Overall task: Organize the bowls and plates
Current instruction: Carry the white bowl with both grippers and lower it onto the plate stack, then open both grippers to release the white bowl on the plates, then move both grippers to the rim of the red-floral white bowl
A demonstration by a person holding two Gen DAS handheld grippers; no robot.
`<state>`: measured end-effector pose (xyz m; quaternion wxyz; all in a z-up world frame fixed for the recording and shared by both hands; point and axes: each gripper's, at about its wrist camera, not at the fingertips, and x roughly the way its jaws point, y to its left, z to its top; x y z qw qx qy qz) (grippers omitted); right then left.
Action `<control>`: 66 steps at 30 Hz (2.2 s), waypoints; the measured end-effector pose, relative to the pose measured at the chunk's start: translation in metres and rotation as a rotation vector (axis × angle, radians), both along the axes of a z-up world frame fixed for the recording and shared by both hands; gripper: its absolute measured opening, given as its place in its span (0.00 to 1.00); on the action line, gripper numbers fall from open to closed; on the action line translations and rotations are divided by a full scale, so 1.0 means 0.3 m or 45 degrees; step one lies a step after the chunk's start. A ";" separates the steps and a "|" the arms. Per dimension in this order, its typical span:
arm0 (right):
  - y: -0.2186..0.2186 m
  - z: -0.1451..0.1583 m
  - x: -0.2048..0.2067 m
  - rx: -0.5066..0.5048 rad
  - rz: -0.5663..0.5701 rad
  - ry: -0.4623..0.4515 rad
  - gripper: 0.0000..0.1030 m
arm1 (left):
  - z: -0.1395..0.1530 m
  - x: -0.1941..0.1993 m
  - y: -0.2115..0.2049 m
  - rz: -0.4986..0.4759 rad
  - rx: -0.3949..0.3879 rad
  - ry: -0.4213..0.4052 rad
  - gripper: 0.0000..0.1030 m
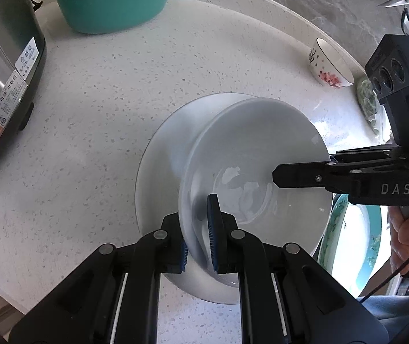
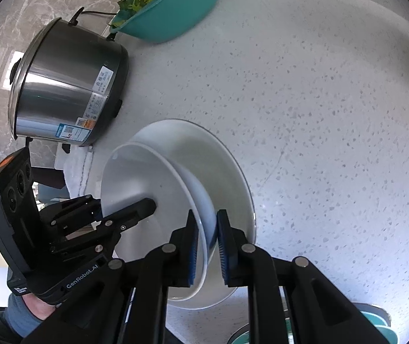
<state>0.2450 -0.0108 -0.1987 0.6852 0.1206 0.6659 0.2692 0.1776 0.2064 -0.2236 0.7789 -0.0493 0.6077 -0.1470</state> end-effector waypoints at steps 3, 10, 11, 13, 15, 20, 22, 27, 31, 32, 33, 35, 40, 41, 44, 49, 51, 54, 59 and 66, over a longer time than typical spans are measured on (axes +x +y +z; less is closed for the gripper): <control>0.006 0.005 -0.001 -0.037 0.021 -0.033 0.15 | -0.008 0.031 -0.028 -0.001 0.017 -0.010 0.10; 0.061 0.014 -0.020 -0.163 0.092 -0.136 0.15 | -0.006 0.042 -0.031 0.017 0.022 -0.033 0.12; 0.066 0.015 -0.022 -0.174 0.096 -0.145 0.14 | -0.006 0.042 -0.031 0.017 0.019 -0.037 0.13; 0.074 0.016 -0.025 -0.201 0.104 -0.163 0.13 | -0.005 0.042 -0.031 0.019 0.008 -0.044 0.17; 0.080 0.017 -0.030 -0.218 0.111 -0.178 0.14 | 0.000 0.040 -0.034 0.015 -0.009 -0.060 0.25; 0.087 0.015 -0.036 -0.235 0.108 -0.185 0.13 | 0.017 0.029 -0.068 -0.019 -0.061 -0.107 0.60; 0.078 0.014 -0.036 -0.220 0.098 -0.175 0.12 | 0.018 0.027 -0.068 -0.014 -0.076 -0.115 0.62; 0.059 0.013 -0.040 -0.186 0.065 -0.156 0.13 | 0.020 0.027 -0.067 -0.013 -0.103 -0.120 0.64; 0.043 0.021 -0.040 -0.151 0.039 -0.145 0.16 | 0.027 0.025 -0.058 0.002 -0.140 -0.130 0.67; 0.039 0.022 -0.040 -0.139 0.034 -0.143 0.17 | 0.027 0.025 -0.054 0.007 -0.157 -0.131 0.68; 0.035 0.021 -0.040 -0.130 0.031 -0.139 0.18 | 0.027 0.026 -0.051 0.008 -0.164 -0.130 0.68; 0.027 0.028 -0.043 -0.125 0.026 -0.144 0.19 | 0.031 0.026 -0.044 0.012 -0.176 -0.129 0.69; 0.009 0.060 -0.052 -0.126 0.010 -0.180 0.27 | 0.055 0.026 -0.033 0.028 -0.198 -0.151 0.75; 0.004 0.070 -0.053 -0.127 0.004 -0.192 0.32 | 0.058 0.027 -0.027 0.029 -0.202 -0.156 0.76; -0.009 0.078 -0.048 -0.107 -0.012 -0.203 0.40 | 0.065 0.031 -0.012 0.042 -0.218 -0.170 0.88; -0.021 0.073 -0.048 -0.072 -0.035 -0.184 0.44 | 0.073 0.028 -0.011 0.050 -0.222 -0.156 0.90; -0.042 0.089 -0.053 -0.031 -0.061 -0.179 0.53 | 0.087 0.020 -0.004 0.061 -0.253 -0.151 0.91; -0.118 0.156 -0.071 0.063 -0.149 -0.217 0.72 | 0.139 0.009 0.010 0.068 -0.315 -0.182 1.00; -0.417 0.272 -0.093 0.350 -0.420 -0.367 0.85 | 0.260 0.045 0.008 0.086 -0.412 -0.372 1.00; -0.993 0.249 -0.074 0.379 -0.952 -0.378 1.00 | 0.280 0.344 -0.142 0.029 -0.467 -0.139 1.00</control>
